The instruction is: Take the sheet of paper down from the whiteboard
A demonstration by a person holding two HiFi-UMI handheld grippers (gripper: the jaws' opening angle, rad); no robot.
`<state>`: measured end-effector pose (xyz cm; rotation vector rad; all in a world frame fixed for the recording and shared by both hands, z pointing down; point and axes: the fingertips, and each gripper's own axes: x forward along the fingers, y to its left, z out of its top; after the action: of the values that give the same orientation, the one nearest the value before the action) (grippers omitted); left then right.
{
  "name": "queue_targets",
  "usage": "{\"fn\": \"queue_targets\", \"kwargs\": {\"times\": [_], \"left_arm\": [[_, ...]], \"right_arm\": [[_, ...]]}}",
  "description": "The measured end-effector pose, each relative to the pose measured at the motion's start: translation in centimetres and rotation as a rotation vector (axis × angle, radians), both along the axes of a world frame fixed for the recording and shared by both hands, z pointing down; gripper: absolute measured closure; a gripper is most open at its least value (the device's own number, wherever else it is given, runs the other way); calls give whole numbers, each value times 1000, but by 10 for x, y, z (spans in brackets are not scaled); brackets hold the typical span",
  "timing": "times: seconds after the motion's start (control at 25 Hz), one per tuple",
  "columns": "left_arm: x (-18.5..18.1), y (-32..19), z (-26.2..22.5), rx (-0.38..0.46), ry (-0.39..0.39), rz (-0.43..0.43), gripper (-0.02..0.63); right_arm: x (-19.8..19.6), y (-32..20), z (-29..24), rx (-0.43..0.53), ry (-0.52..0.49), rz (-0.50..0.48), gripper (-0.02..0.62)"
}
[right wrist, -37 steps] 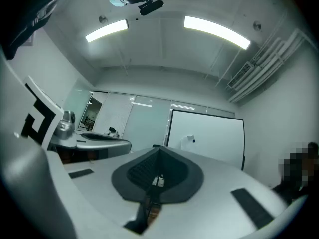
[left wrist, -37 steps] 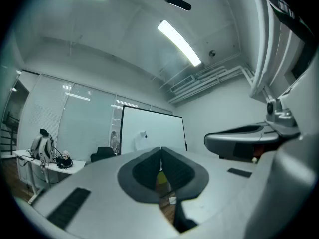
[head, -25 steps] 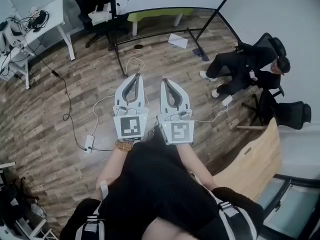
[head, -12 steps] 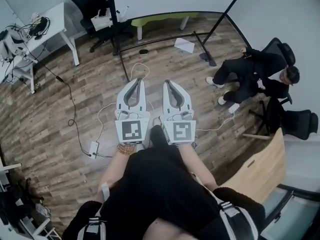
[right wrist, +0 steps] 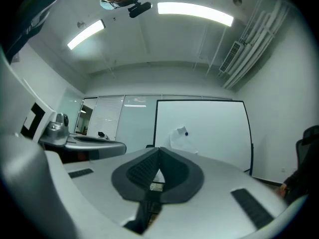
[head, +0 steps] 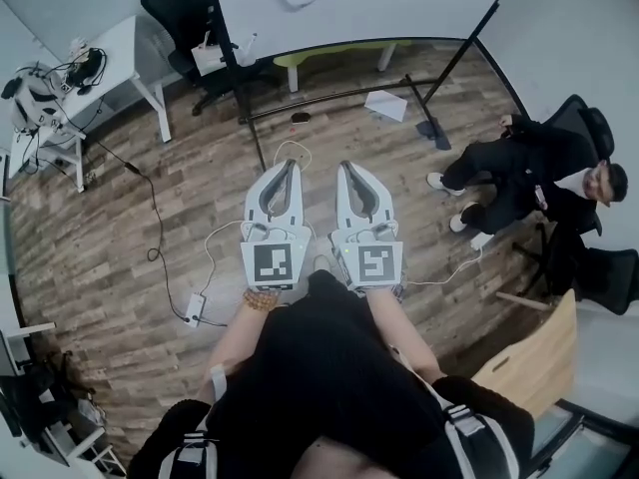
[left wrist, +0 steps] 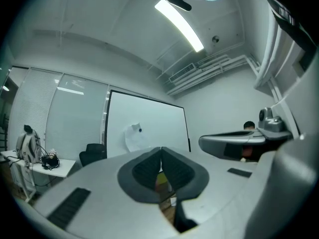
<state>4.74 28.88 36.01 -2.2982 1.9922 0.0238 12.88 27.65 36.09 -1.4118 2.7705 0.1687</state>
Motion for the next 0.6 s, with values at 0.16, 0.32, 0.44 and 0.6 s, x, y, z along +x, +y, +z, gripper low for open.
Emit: {"fn": "queue_targets", "kwargs": {"times": [0.16,0.32,0.44,0.6], "left_arm": [[13,-29,5,-16,-20,-18,592],[22,-59,3,-10,-17,-44,592],[21,-69,5,-6,9,-65,592],[14,-84,17,-41,3,-75,592]], "right_arm": [[15,-31,5,-12,-18,-22,595],[22,-66,6,-1,-12,-55,597],[17,-84,8,0,-23,-76,596],[8,-97,14,-4,-5,-101,597]]}}
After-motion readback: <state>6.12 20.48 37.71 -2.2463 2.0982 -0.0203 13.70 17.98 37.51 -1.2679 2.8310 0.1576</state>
